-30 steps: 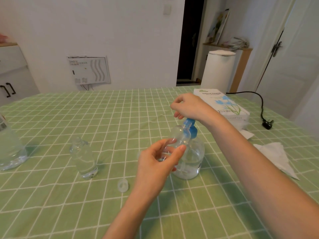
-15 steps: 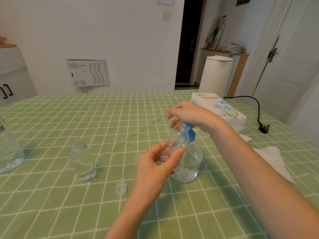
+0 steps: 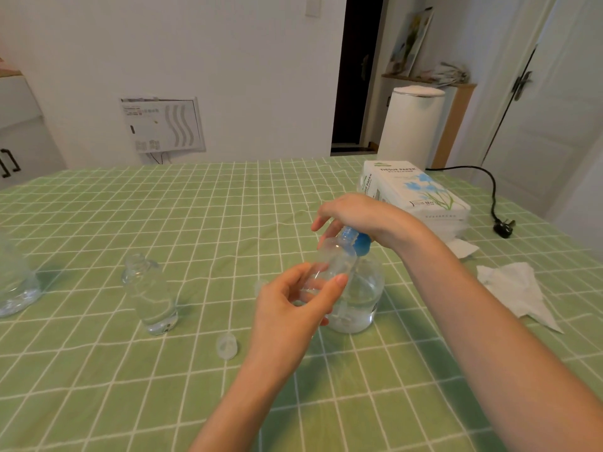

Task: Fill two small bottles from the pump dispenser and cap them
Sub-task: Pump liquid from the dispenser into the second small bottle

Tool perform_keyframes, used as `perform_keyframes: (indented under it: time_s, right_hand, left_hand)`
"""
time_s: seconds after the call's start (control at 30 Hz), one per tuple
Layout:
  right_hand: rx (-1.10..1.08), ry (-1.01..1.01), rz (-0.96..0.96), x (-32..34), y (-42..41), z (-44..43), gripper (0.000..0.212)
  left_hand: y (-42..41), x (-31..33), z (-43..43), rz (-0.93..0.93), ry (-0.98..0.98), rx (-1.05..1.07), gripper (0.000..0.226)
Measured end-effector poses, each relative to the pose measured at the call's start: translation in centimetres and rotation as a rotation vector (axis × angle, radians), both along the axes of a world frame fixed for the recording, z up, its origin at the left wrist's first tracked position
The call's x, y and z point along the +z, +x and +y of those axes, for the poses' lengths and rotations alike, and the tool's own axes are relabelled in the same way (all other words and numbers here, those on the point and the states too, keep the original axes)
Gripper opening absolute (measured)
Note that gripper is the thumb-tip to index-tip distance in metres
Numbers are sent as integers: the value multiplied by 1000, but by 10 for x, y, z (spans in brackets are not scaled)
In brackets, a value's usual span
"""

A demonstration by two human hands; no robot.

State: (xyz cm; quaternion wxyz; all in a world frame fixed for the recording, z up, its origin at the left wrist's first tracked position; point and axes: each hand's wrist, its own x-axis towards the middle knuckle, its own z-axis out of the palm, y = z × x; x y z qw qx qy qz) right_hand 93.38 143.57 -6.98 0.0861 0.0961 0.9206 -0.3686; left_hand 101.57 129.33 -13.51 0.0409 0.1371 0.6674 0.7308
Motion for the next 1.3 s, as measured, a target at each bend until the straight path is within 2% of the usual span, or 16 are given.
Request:
perform_keyframes:
  time_s: [0.33,0.43,0.57,0.73,0.87,1.0,1.17,1.3]
  right_hand:
    - [2,77,10,10,1,-1,30]
    - [3,98,30,16,1,-1,31]
    - [2,62,22,13,3,-4,22]
    - [8,5,35,10,4,-3,25]
    - [26,-50,30,7,6,-2,22]
    - [33,-42,33,2,7,-2,25]
    - [36,6,59,4,8,-2,31]
    - [31,57,42,14,7,-4,27]
  left_hand:
    - [-2,1,2,1,7,17,25]
    - [-2,2,3,-8,20,11,21]
    - [-2,1,2,-11,18,22,20]
    - [-2,1,1,-8,8,16,25]
    - [-2,1,1,-10,8,13,21]
    - [0,0,0,1,-2,10,12]
    - [0,-1,2,-14,7,27,18]
    - [0,1,3,-22,24,15,17]
